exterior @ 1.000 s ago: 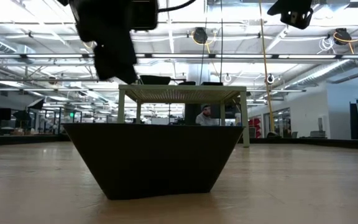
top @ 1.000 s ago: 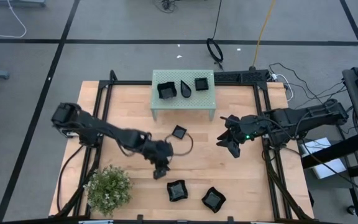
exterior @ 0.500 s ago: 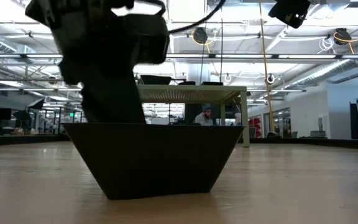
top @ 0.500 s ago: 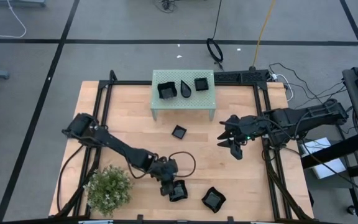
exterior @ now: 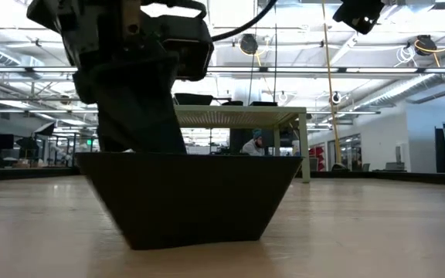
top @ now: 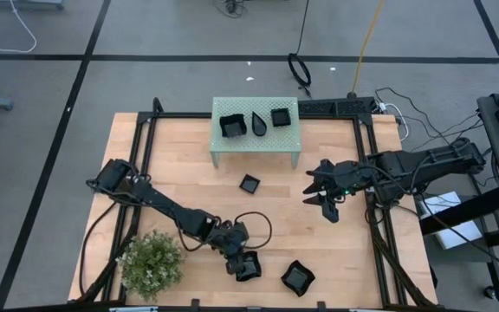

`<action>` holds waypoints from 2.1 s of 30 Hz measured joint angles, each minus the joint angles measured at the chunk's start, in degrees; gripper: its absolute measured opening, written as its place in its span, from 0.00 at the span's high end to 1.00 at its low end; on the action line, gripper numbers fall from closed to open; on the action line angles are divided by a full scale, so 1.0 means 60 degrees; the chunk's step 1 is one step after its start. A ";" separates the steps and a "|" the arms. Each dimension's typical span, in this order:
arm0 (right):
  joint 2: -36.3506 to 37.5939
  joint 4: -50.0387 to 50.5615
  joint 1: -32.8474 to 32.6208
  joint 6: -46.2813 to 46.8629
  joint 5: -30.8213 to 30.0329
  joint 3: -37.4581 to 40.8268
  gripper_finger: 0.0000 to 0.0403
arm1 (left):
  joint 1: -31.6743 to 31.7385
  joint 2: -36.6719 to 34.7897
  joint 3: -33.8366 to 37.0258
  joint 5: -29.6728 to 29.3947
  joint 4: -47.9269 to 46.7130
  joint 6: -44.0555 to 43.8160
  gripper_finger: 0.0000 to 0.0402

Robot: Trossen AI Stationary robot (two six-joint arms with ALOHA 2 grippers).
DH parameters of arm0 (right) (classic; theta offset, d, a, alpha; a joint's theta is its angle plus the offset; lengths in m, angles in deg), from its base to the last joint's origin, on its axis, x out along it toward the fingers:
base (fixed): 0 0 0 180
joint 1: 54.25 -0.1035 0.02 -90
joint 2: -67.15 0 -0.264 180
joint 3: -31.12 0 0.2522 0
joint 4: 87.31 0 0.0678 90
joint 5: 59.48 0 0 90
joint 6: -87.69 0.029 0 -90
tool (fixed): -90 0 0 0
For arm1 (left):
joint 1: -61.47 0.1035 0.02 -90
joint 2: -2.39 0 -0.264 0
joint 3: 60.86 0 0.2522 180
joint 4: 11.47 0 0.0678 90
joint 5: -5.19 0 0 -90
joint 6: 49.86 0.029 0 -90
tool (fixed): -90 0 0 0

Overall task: Pick & Place Mini shaped plates
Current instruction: Stack the black distorted square plate on the shelf

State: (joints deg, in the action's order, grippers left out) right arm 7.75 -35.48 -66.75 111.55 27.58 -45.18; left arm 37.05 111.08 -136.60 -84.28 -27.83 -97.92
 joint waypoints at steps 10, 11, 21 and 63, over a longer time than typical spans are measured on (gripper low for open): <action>0.0000 0.0057 0.0000 -0.0202 0.0000 0.0004 0.68 | 0.0008 -0.0004 -0.0004 0.0018 0.0465 -0.0697 0.94; 0.0000 0.0057 0.0000 -0.0202 0.0000 0.0004 0.68 | 0.0021 -0.0004 -0.0004 0.0034 0.0463 -0.0724 0.92; 0.0004 -0.0106 0.0000 -0.0108 0.0000 0.0461 0.68 | 0.0052 -0.0004 -0.0004 0.0182 0.0390 -0.1129 0.90; 0.0466 -0.2806 0.0000 0.1055 0.0022 0.2616 0.78 | -0.0194 0.0073 -0.0004 0.0315 0.0537 -0.1467 0.59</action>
State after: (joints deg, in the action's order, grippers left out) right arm 10.55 -52.31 -66.75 117.88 27.71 -29.49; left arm 35.88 111.51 -136.62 -82.38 -24.60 -106.72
